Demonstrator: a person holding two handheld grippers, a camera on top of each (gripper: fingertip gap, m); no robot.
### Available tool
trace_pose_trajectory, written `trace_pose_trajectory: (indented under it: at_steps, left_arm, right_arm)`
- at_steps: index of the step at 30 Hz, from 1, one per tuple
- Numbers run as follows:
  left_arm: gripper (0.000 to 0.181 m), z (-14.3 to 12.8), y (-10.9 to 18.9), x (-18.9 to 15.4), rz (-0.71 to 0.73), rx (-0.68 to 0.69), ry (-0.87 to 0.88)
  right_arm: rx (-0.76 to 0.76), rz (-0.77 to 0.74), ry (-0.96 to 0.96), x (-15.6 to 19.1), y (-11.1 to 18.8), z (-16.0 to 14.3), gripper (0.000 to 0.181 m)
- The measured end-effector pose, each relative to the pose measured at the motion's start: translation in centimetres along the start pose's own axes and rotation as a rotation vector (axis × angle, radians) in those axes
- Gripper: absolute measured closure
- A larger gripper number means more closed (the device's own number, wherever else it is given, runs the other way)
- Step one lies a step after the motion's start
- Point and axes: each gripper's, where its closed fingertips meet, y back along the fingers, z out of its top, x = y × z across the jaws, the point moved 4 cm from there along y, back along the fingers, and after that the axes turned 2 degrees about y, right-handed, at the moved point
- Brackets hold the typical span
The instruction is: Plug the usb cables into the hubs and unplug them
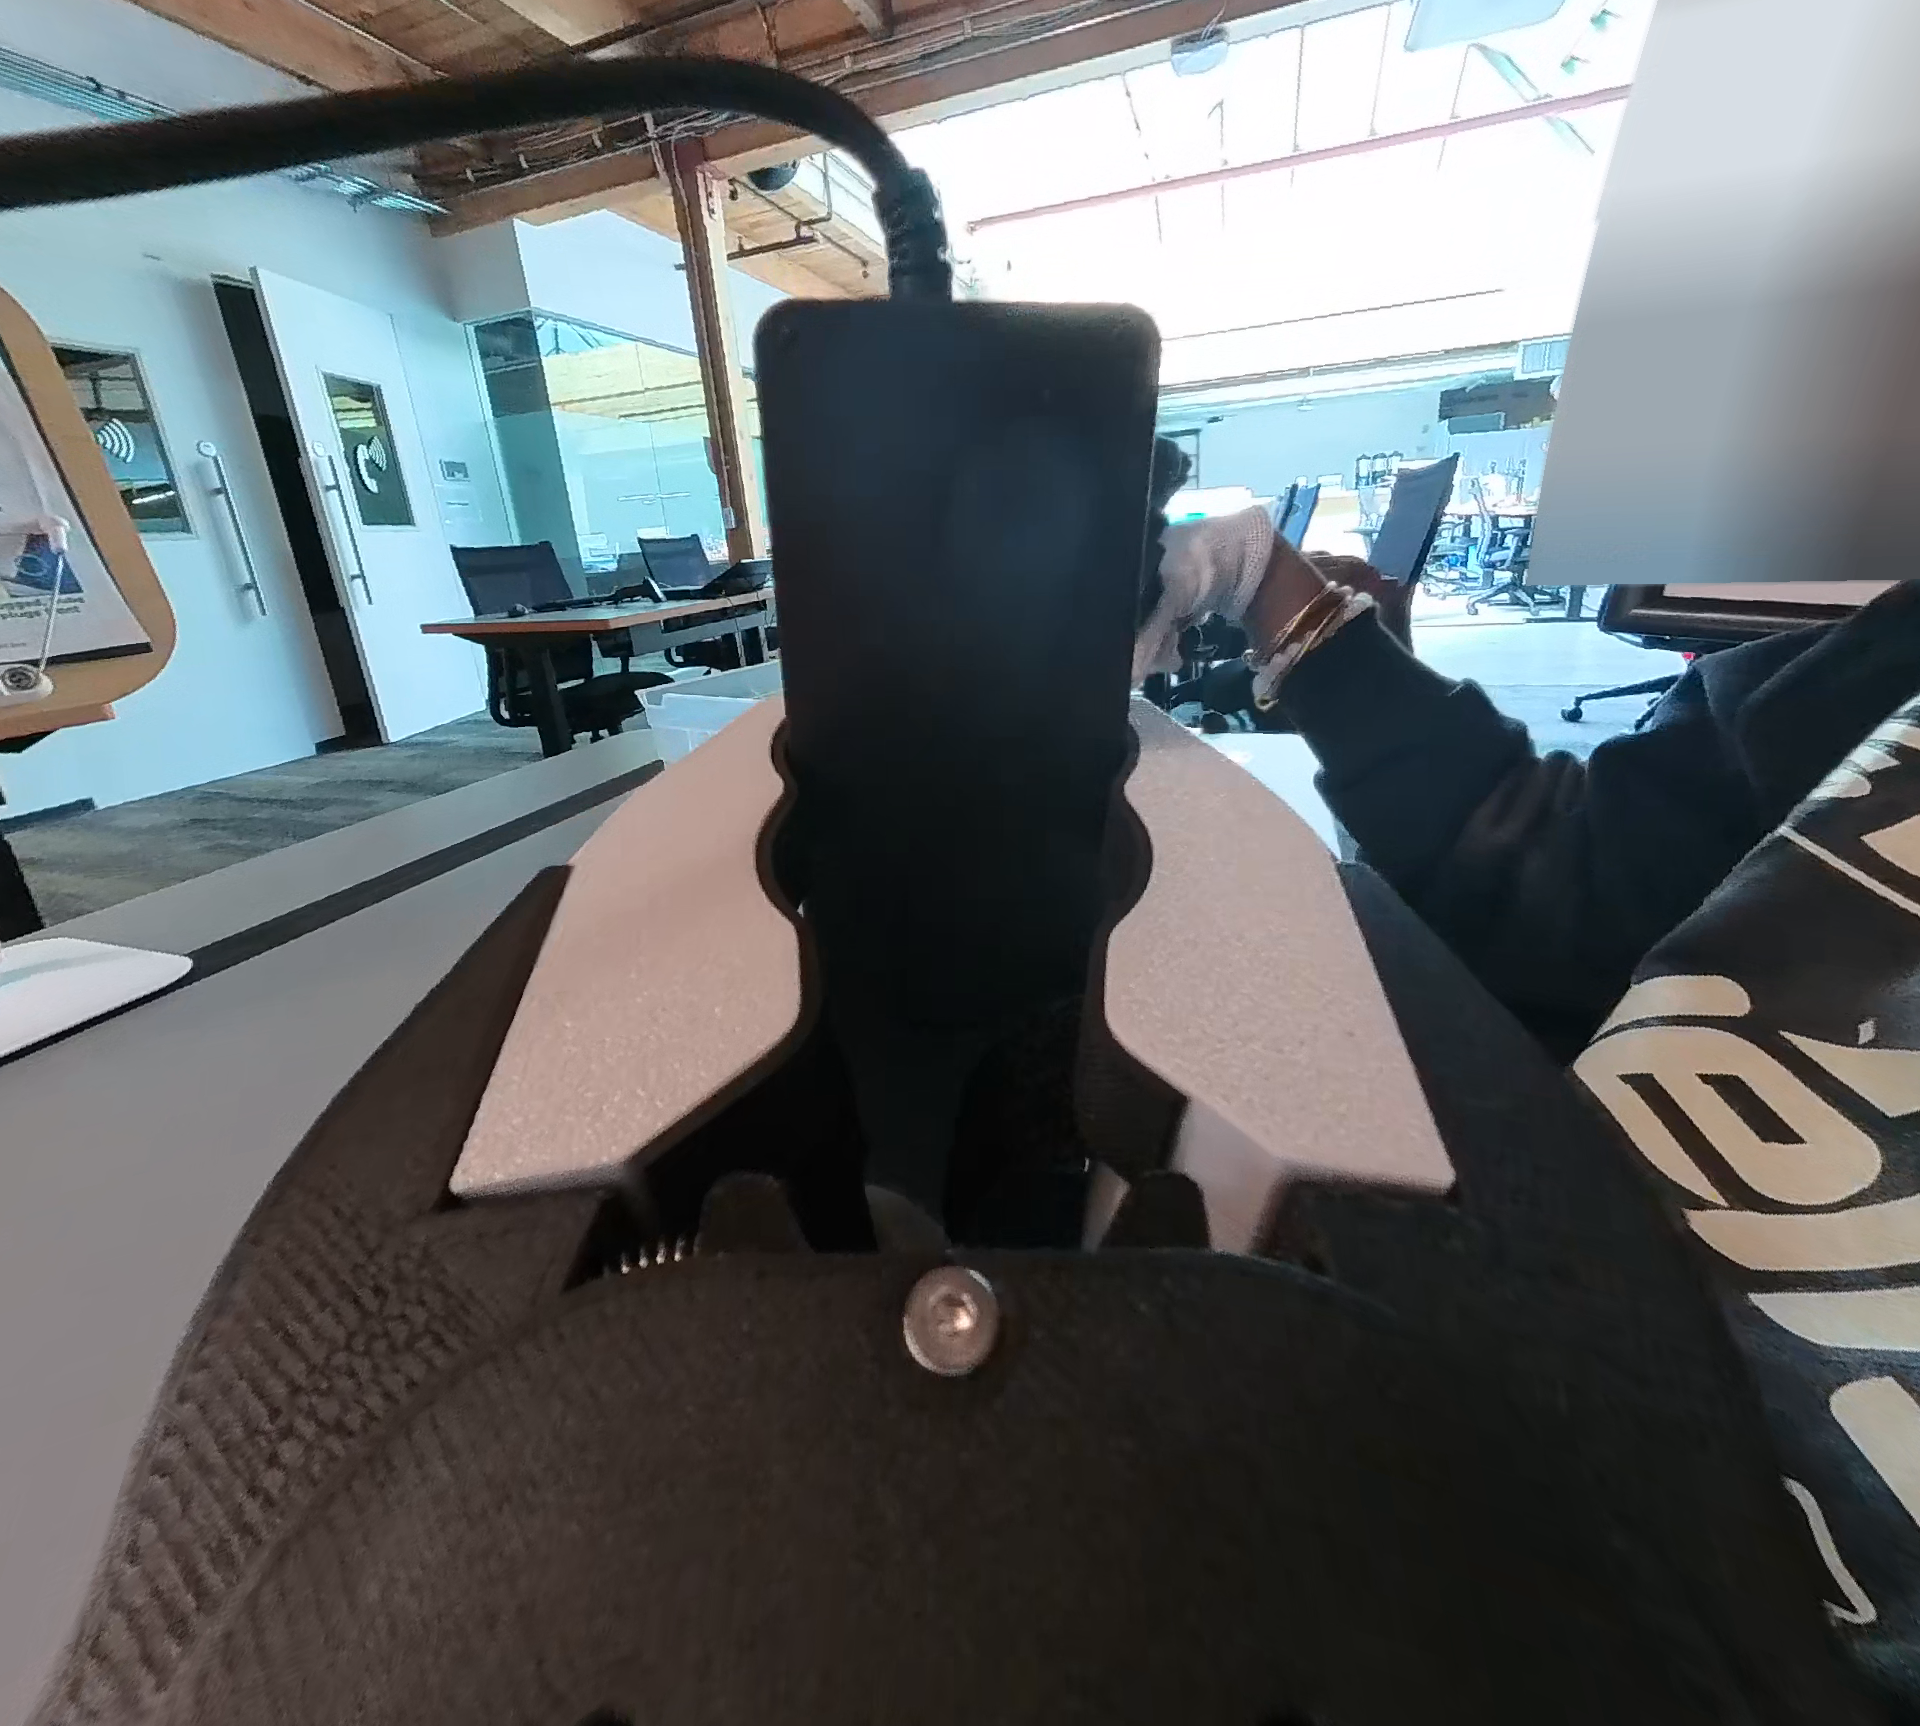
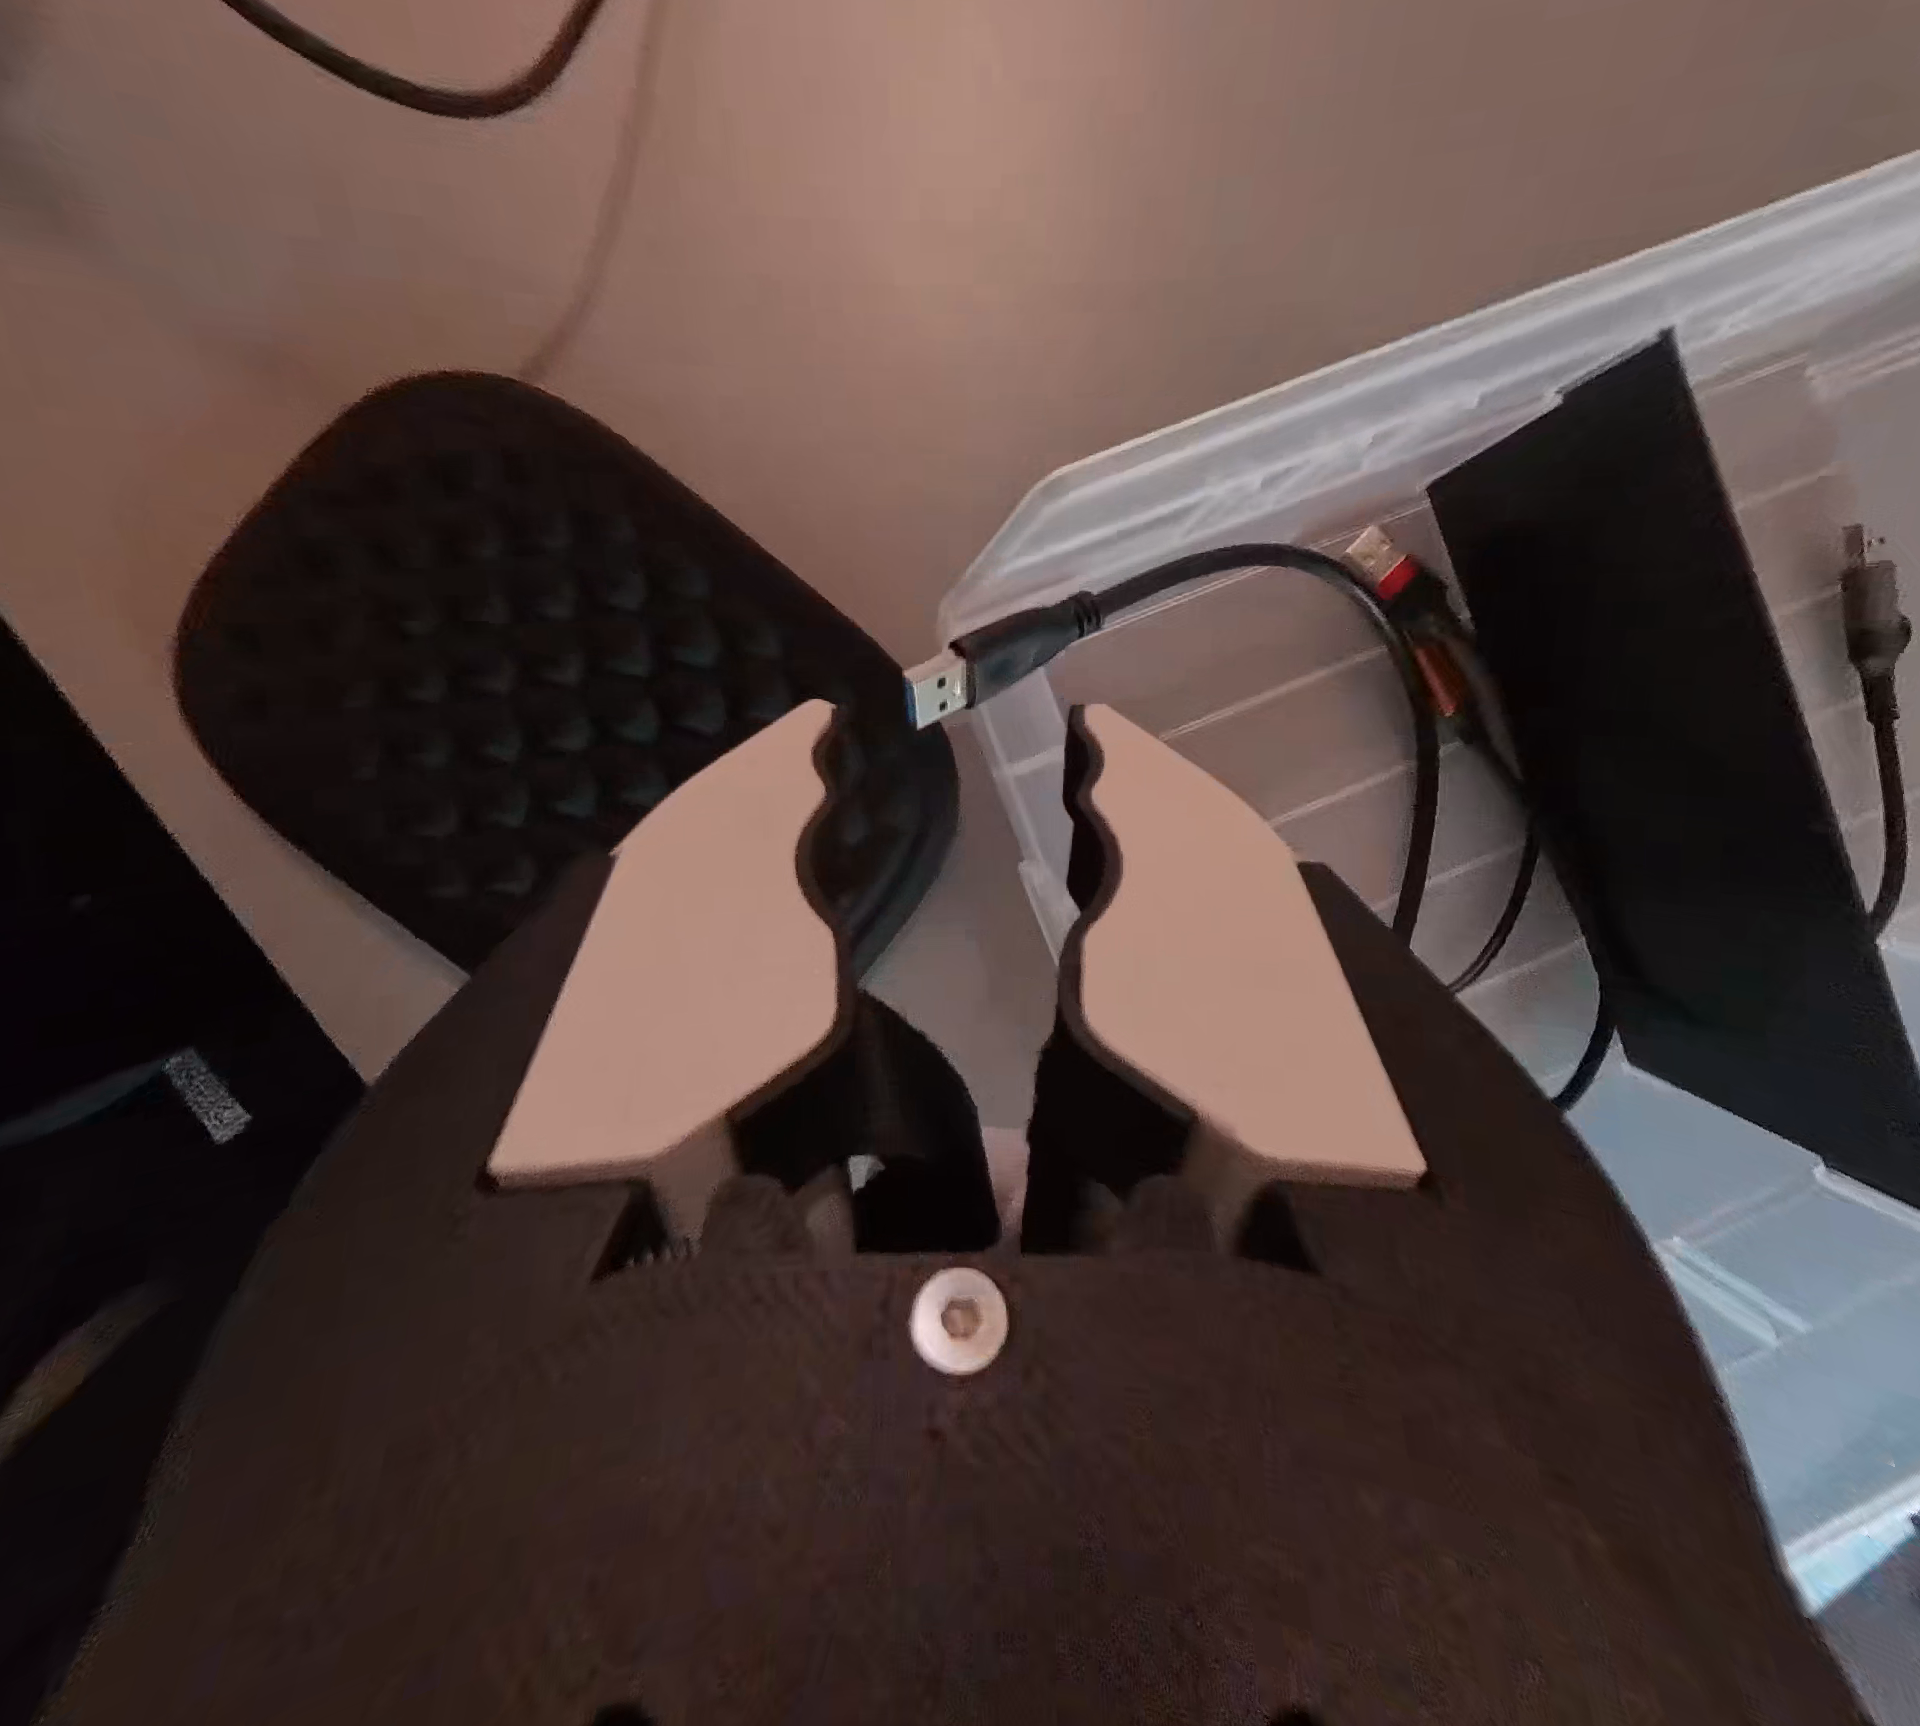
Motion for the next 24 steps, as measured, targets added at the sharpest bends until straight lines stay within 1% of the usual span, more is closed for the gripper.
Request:
trace_pose_trajectory:
  at_steps: [3,5,7,10,12,14,15,17,19,20,22,24]
  left_arm:
    - [0.127,0.1,0.1,0.1,0.004,-0.007,0.002]
    - [0.127,0.0,0.0,0.1,0.004,-0.004,0.004]
    - [0.127,0.0,0.0,0.0,0.001,0.0,0.004]
    - [0.127,0.0,0.0,0.0,-0.005,-0.002,0.006]
    - [0.127,0.0,0.0,-0.1,-0.017,-0.004,0.012]
    - [0.127,0.0,0.0,-0.3,-0.036,-0.01,0.02]
    - [0.127,0.1,0.0,-0.4,-0.05,-0.014,0.027]
    - [0.127,0.3,0.0,-0.7,-0.097,-0.031,0.047]
    - [0.127,0.5,0.1,-1.1,-0.137,-0.055,0.06]
    - [0.127,0.6,0.1,-1.2,-0.154,-0.067,0.064]
    - [0.127,0.9,0.2,-1.4,-0.177,-0.087,0.069]
    - [0.127,1.0,0.3,-1.6,-0.185,-0.094,0.062]
  right_arm:
    - [0.039,0.032,0.012,0.5,-1.4,0.7,0.145]
    - [0.086,-0.012,0.014,-0.1,-1.9,0.5,0.16]
    - [0.094,-0.039,-0.003,-0.9,-1.8,0.1,0.164]
    - [0.062,-0.063,-0.028,-2.2,-1.5,-0.6,0.168]
    - [0.035,-0.111,-0.056,-3.7,-1.8,-1.1,0.169]
    - [0.07,-0.058,-0.119,-4.2,-2.8,-2.2,0.172]
    - [0.073,-0.057,-0.145,-4.7,-3.3,-2.5,0.173]
    - [0.052,-0.015,-0.202,-5.1,-3.6,-2.6,0.17]
    - [-0.002,-0.003,-0.204,-5.1,-2.8,-2.1,0.154]
    - [-0.048,-0.029,-0.186,-5.1,-2.1,-1.5,0.151]
    - [-0.147,-0.139,-0.134,-5.3,0.0,0.1,0.144]
    - [-0.287,-0.227,-0.038,-4.3,2.6,2.8,0.14]
